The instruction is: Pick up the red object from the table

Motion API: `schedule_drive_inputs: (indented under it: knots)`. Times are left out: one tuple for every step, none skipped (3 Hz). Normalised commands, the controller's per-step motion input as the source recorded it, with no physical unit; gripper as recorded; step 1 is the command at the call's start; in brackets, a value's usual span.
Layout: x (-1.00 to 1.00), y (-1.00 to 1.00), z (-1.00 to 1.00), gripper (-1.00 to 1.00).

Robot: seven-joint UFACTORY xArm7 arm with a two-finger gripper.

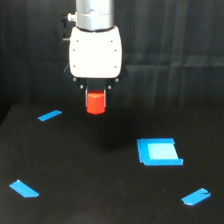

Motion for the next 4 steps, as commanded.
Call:
schedule_drive_inputs:
  knots:
    - [0.05, 0.12, 0.02, -1.00]
    - [0.03, 0.00, 0.04, -0.98]
    - [0.08, -0.03, 0.04, -0.99]
    - [-0.06, 0.07, 0.08, -1.00]
